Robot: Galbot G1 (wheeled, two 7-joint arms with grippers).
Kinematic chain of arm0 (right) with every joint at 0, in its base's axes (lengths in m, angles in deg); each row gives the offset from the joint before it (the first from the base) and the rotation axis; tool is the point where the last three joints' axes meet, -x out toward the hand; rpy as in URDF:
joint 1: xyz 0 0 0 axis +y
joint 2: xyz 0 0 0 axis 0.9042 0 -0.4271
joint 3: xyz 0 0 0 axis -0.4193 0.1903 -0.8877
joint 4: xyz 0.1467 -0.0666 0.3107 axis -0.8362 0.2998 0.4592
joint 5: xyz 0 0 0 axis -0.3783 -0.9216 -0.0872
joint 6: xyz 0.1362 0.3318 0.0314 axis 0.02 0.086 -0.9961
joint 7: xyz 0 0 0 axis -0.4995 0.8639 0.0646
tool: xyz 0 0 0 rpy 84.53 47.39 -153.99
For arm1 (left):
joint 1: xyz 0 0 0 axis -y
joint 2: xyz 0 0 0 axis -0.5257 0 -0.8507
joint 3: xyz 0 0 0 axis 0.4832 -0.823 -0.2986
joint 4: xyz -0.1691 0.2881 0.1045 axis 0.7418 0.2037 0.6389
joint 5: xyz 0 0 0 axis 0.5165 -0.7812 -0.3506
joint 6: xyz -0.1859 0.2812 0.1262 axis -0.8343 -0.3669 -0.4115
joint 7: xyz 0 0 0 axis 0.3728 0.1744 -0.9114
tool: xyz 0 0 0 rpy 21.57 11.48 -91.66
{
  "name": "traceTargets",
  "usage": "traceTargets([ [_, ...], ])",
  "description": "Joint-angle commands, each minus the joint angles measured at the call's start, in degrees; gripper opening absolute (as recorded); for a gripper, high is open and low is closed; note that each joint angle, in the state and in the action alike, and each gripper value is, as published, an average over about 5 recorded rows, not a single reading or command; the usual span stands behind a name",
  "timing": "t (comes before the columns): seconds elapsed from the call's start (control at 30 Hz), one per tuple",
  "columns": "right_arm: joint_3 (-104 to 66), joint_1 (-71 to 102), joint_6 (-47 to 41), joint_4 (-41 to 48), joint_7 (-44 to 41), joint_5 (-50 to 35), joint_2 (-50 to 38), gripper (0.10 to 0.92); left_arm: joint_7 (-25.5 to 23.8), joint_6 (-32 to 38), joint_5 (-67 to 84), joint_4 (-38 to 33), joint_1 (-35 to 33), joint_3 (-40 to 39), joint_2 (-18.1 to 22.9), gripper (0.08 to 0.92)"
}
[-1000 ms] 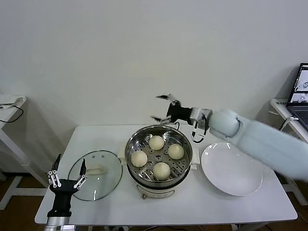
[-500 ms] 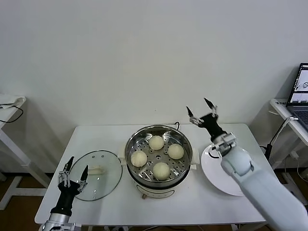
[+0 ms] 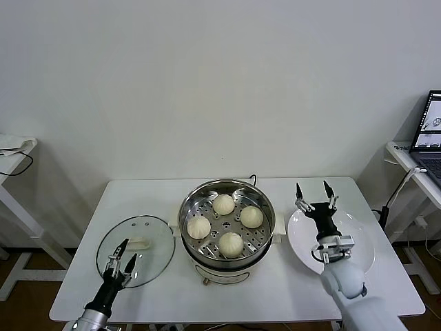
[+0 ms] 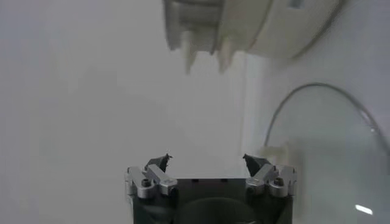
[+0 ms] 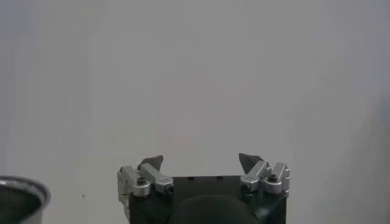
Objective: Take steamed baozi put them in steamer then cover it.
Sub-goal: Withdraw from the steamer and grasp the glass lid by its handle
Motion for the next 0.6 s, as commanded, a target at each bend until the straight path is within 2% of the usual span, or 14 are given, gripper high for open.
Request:
traceTargets([
  [0.03, -4.49, 6.08, 0.89, 0.18, 0.64, 2.11, 4.71, 0.823, 1.55, -0.49, -6.85, 7.27, 5.41, -0.32, -0.39, 0.823],
  [0.6, -3.91, 5.61, 1.45, 1.94, -0.05, 3.34, 5.39, 0.823, 0.15, -2.68, -5.01, 11.86, 12.16, -0.69, 0.00, 0.823],
])
